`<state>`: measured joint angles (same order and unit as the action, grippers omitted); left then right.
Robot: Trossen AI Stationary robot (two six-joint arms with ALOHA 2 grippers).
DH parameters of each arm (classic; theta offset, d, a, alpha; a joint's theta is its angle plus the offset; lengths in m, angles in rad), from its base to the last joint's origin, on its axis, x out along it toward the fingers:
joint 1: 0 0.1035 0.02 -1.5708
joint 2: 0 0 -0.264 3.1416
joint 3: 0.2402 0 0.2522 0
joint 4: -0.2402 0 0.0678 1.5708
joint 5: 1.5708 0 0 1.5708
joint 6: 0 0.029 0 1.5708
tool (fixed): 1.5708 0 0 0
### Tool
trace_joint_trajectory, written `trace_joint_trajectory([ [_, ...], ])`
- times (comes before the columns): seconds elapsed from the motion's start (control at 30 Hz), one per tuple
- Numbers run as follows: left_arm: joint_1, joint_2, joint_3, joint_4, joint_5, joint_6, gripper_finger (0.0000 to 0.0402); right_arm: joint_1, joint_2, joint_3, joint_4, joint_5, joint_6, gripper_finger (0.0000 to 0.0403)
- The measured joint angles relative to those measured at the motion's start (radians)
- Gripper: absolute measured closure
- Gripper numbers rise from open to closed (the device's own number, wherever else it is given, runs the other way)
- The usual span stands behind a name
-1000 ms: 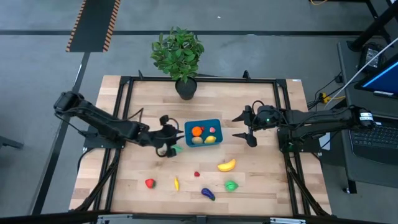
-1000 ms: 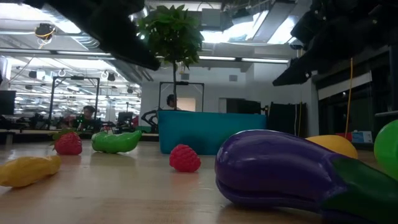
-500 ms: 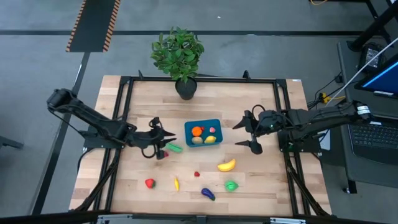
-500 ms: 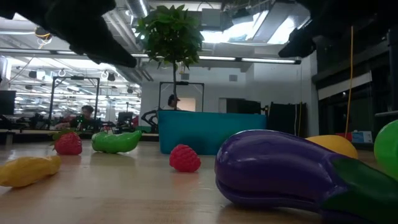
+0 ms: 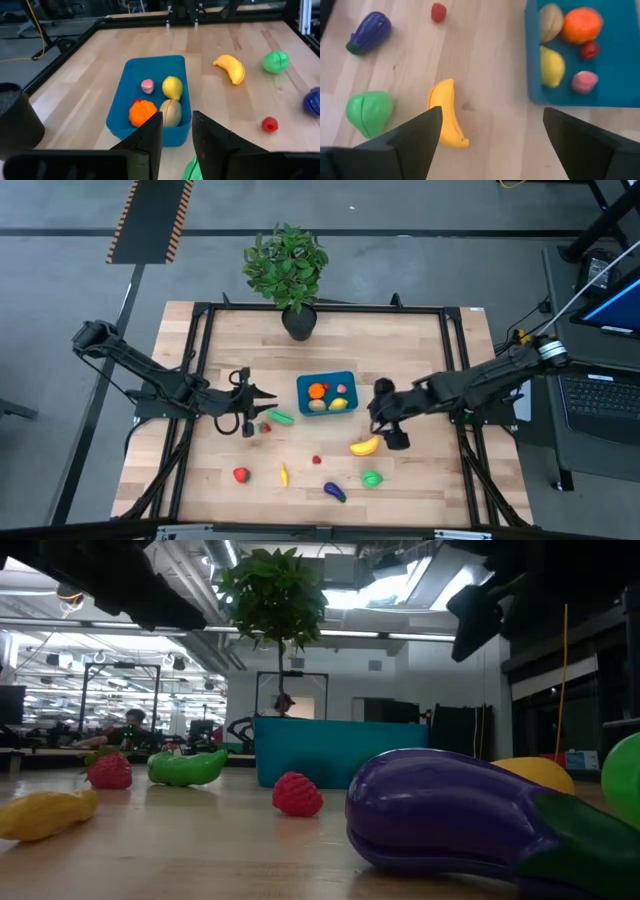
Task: Pick and placing Produce into tupperware
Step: Put the yellow banana into the blue bin
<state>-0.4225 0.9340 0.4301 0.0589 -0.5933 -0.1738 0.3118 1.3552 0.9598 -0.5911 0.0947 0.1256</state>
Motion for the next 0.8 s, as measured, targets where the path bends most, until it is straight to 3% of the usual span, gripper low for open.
trace_joint_trajectory([
  [0.4, -0.036, 0.001, -0.001, -0.045, 0.0, 0.001, 0.0303, 0.096, 0.311, 0.241, -0.221, 0.001, 0.158, 0.0055],
  [0.8, -0.088, 0.001, -0.001, -0.047, 0.0, 0.001, 0.033, 0.152, 0.458, 0.258, -0.214, -0.002, 0.39, 0.0055],
])
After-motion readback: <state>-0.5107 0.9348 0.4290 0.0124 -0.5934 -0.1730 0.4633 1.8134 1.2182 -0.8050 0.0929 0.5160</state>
